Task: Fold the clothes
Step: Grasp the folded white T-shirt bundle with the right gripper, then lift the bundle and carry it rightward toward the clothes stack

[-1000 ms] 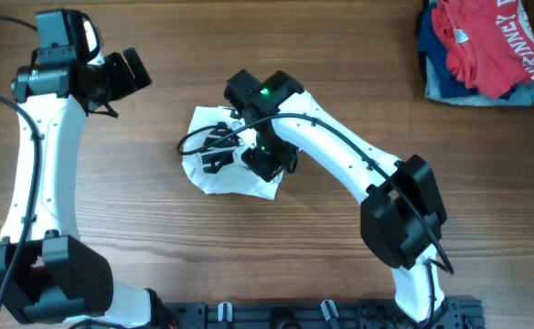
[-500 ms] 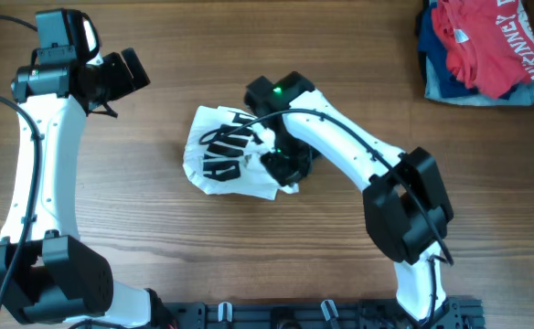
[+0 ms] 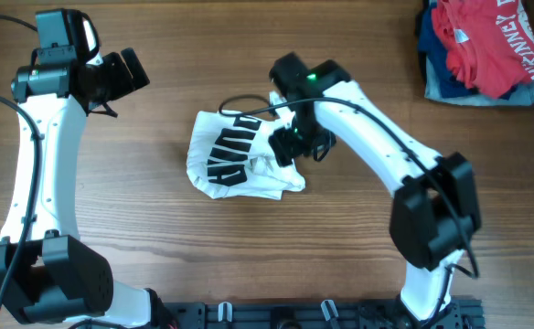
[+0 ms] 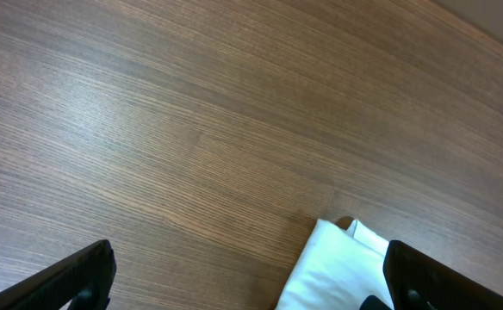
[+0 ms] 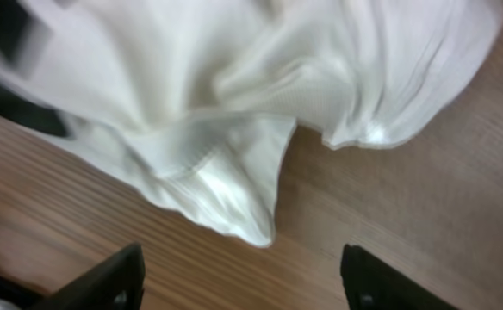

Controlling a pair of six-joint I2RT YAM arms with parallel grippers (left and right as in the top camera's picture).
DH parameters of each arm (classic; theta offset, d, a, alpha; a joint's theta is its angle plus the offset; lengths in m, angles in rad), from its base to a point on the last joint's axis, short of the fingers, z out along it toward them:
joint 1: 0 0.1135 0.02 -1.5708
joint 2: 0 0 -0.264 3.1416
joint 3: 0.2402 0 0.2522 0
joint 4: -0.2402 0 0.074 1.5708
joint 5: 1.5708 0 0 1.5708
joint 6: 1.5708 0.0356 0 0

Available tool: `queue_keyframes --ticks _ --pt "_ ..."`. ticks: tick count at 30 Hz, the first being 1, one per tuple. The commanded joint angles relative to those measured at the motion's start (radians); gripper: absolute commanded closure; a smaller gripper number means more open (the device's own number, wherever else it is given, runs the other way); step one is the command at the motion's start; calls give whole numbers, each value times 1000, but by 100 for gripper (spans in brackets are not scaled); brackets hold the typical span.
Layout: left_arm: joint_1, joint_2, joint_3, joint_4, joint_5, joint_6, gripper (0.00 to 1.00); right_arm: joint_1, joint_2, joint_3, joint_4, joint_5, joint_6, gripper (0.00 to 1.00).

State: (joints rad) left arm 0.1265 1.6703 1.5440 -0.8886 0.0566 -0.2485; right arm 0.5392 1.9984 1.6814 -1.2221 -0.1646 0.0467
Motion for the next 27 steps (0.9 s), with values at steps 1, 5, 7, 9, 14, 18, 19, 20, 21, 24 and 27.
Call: queue_keyframes --ticks 1,5,7,9,14,18,19,20,21,24,27 --pt "5 8 -5 5 -10 10 0 -12 -21 13 99 -163 -53 14" --pt "5 8 -5 5 -9 9 0 -13 14 -26 189 -166 -66 5" --pt "5 8 -5 4 -1 9 0 -13 44 -47 197 -161 -65 2" --pt "5 8 -5 4 -1 9 0 -13 74 -68 197 -90 22 0" --pt "5 8 -5 3 -2 9 0 -22 87 -126 235 52 229 0" --pt "5 8 -5 3 -1 9 0 -24 89 -169 317 -33 199 0" --pt "5 8 -5 3 -2 9 0 -24 89 -192 373 -72 188 0" --pt "5 8 -5 3 -1 9 0 -24 89 -201 405 -92 185 0" --pt "5 8 -5 3 -1 9 0 -26 89 -203 420 -102 179 0" --pt "5 8 -5 -3 -1 9 0 -45 89 -203 463 -157 167 0" --pt "5 8 -5 -4 6 9 0 -67 90 -203 488 -228 153 0"
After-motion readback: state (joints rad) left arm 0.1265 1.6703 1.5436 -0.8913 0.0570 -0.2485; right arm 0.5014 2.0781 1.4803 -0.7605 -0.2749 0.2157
